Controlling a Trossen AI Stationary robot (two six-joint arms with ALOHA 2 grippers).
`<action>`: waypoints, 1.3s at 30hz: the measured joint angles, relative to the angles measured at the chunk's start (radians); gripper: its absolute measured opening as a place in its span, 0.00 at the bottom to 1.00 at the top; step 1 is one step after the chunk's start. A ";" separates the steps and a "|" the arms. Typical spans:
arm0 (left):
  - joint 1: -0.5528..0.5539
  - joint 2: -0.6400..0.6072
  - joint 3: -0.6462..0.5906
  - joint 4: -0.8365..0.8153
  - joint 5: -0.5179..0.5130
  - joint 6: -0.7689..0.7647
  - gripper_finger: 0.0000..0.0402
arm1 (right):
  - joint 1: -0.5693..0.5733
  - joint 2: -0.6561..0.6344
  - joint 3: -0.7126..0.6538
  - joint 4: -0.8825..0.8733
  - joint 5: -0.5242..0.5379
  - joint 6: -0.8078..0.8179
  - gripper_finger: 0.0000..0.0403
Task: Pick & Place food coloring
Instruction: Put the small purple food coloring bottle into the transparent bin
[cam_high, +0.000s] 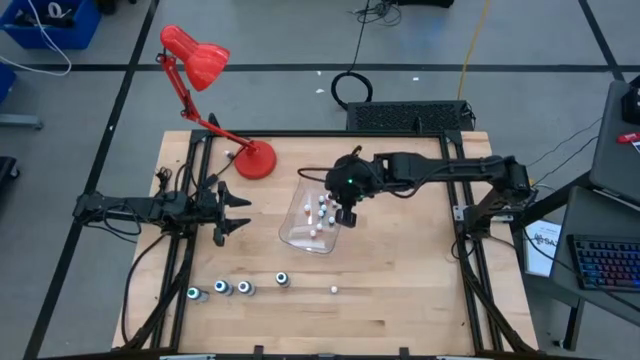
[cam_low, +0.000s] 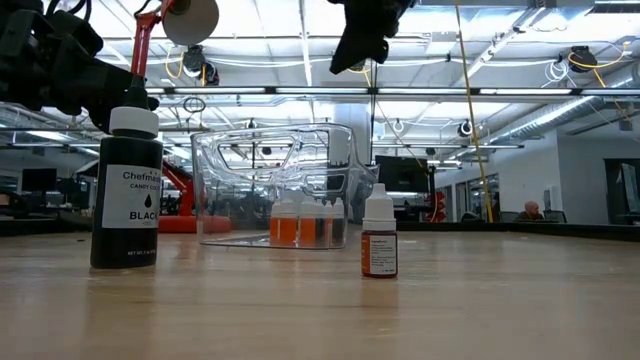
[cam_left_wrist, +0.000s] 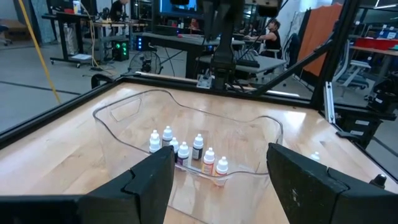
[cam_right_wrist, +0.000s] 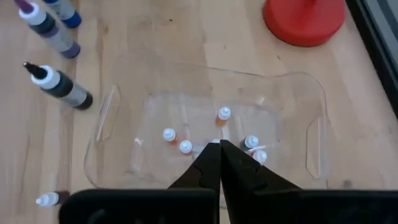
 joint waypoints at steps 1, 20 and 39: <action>0.000 0.000 0.000 0.000 0.000 0.000 0.63 | 0.006 0.000 -0.005 0.007 -0.001 -0.013 0.01; 0.000 0.000 0.000 0.000 0.000 0.000 0.63 | 0.515 0.022 -0.365 0.580 0.033 -0.049 0.39; 0.000 0.000 0.000 0.000 0.000 0.000 0.63 | 0.504 0.116 -0.676 0.992 0.082 0.063 0.45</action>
